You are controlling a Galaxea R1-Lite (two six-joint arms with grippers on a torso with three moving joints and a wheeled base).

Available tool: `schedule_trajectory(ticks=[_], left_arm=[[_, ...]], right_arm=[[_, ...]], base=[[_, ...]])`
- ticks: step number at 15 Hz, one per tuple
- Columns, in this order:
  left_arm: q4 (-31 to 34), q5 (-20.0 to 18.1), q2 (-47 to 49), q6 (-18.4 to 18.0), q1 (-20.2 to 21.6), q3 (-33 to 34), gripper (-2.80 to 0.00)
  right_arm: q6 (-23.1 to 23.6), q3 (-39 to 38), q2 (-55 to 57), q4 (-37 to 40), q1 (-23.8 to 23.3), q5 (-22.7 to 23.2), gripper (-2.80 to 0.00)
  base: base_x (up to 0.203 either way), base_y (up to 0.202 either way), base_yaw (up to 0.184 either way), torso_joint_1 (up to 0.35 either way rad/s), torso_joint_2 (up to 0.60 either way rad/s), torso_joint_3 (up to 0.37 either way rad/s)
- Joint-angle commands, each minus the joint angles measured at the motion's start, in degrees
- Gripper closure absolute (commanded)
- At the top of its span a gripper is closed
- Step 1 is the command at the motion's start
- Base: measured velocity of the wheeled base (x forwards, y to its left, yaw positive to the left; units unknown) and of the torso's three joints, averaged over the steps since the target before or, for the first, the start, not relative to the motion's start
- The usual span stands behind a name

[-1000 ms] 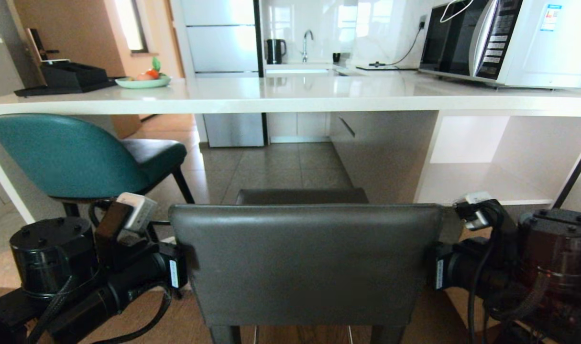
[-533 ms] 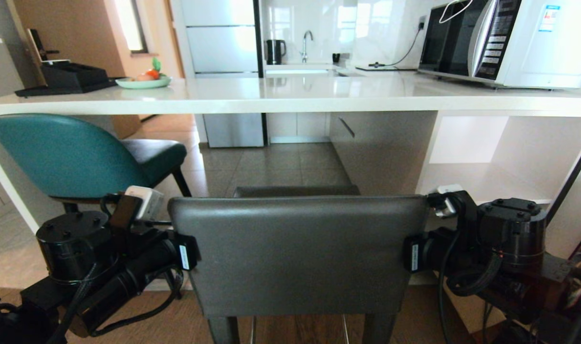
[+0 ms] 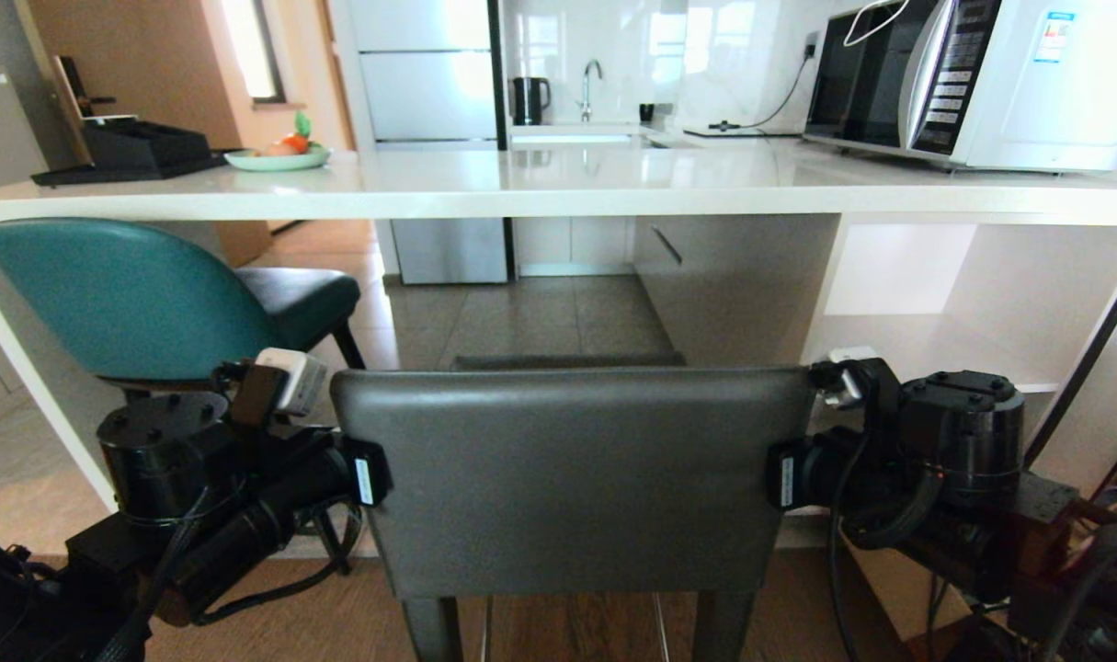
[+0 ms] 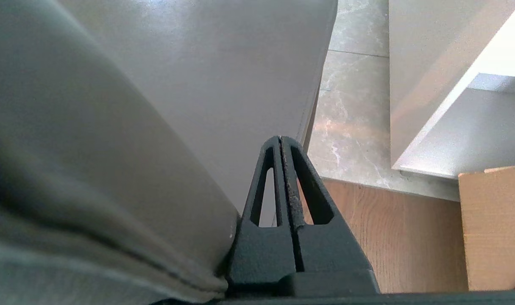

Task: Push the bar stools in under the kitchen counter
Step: Push the gray chair back under the dining table

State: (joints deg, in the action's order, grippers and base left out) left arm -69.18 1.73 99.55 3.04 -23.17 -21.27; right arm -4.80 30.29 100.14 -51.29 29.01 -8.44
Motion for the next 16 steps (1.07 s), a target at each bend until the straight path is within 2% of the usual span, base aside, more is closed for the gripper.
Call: schedule_trajectory(ticks=[1, 3, 10, 14, 16], left_arm=[[-0.69, 0.3, 2.49, 0.01, 0.13, -2.82, 0.0], [-0.69, 1.45, 4.67, -0.03, 0.2, -5.77, 0.0], [-0.78, 1.45, 14.01, -0.49, 1.2, -16.35, 0.0], [-0.78, 1.46, 14.11, -1.67, 1.38, -15.76, 0.0], [-1.07, 1.52, 12.73, -1.72, 1.17, -13.06, 0.0]], right_arm=[[-0.04, 1.96, 1.11, -0.39, -0.27, 0.17, 0.0], [-0.1, 3.38, 2.1, -0.39, -0.51, 0.26, 0.0], [-0.21, 9.67, 8.67, -0.39, -1.46, 0.35, 0.0], [-0.21, 9.82, 10.56, -0.64, -1.75, 0.49, 0.0], [-0.06, 12.45, 13.04, -0.66, -1.93, 0.98, 0.0]], base=[[0.0, 0.0, 0.0, 0.0, 0.0, 0.0], [0.0, 0.0, 0.0, 0.0, 0.0, 0.0], [0.0, 0.0, 0.0, 0.0, 0.0, 0.0], [0.0, 0.0, 0.0, 0.0, 0.0, 0.0], [0.0, 0.0, 0.0, 0.0, 0.0, 0.0]])
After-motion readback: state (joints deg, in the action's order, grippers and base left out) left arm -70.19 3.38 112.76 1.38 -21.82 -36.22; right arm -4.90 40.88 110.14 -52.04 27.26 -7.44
